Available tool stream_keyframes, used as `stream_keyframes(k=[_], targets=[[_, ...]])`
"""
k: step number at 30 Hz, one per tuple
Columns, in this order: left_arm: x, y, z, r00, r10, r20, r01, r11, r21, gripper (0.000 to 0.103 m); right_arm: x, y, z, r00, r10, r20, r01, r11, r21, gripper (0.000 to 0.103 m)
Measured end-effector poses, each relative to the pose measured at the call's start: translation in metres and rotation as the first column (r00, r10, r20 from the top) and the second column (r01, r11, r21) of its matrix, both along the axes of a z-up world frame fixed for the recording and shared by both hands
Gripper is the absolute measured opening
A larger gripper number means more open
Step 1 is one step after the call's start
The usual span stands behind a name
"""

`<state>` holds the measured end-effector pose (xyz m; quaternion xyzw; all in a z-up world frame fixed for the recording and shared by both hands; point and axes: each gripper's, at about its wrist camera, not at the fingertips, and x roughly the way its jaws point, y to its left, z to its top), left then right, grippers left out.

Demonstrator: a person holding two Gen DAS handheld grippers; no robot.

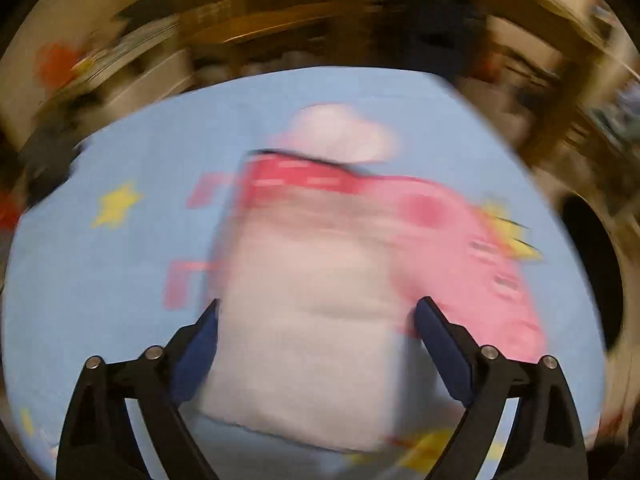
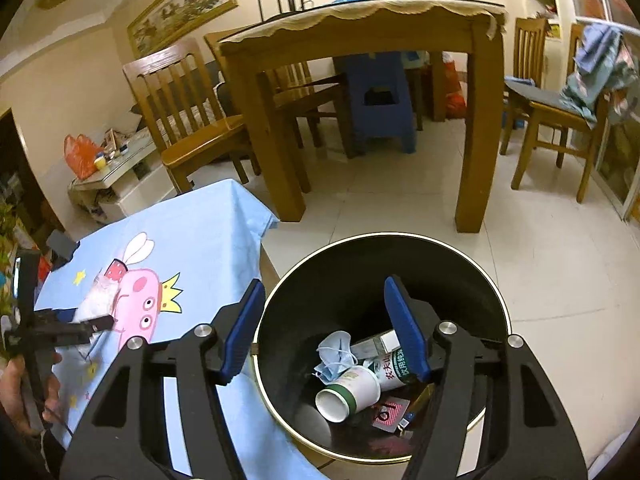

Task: Collect trash
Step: 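Grasp the remaining white tissue with the left tool and drop it into the bin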

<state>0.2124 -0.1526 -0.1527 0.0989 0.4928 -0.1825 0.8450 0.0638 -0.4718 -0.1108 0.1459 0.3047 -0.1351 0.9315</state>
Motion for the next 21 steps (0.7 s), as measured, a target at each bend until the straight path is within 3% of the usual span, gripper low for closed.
stream_keyframes(k=[1,2,3,7,8,9,15,19,21], targets=[[-0.009,-0.012,0.003,0.999,-0.032,0.017,0.031,0.999,0.015,0.050,0.001,0.000,0.000,1.000,0.005,0.002,-0.005,1.000,0.002,0.058],[-0.018,-0.026,0.007,0.997,-0.072,0.031,0.071,0.997,0.020,0.012,0.001,0.000,0.000,1.000,0.009,0.005,-0.009,1.000,0.012,0.057],[-0.024,-0.040,0.010,0.994,-0.103,0.034,0.103,0.995,0.012,0.000,0.002,-0.001,0.001,1.000,0.010,0.007,-0.010,1.000,0.019,0.054],[-0.040,-0.080,0.004,0.982,-0.185,0.024,0.186,0.981,-0.059,0.002,-0.005,-0.009,0.004,0.999,-0.006,0.036,0.005,0.999,0.045,0.051],[-0.043,-0.091,0.005,0.971,-0.238,0.005,0.236,0.959,-0.157,0.002,-0.009,-0.013,0.006,0.999,-0.017,0.050,0.014,0.998,0.056,0.051],[-0.046,-0.101,0.007,0.964,-0.267,0.006,0.263,0.944,-0.198,0.002,-0.013,-0.017,0.007,0.998,-0.027,0.059,0.024,0.998,0.065,0.051],[-0.065,-0.199,0.018,0.907,-0.415,0.068,0.420,0.898,-0.133,0.002,-0.034,-0.050,0.009,0.988,-0.123,0.089,0.111,0.985,0.130,0.051],[-0.073,-0.236,0.011,0.895,-0.438,0.080,0.443,0.893,-0.074,0.007,-0.054,-0.069,0.014,0.972,-0.203,0.120,0.185,0.972,0.145,0.052],[-0.076,-0.245,0.006,0.895,-0.436,0.088,0.441,0.896,-0.043,0.027,-0.065,-0.079,0.017,0.957,-0.255,0.137,0.235,0.961,0.147,0.057]])
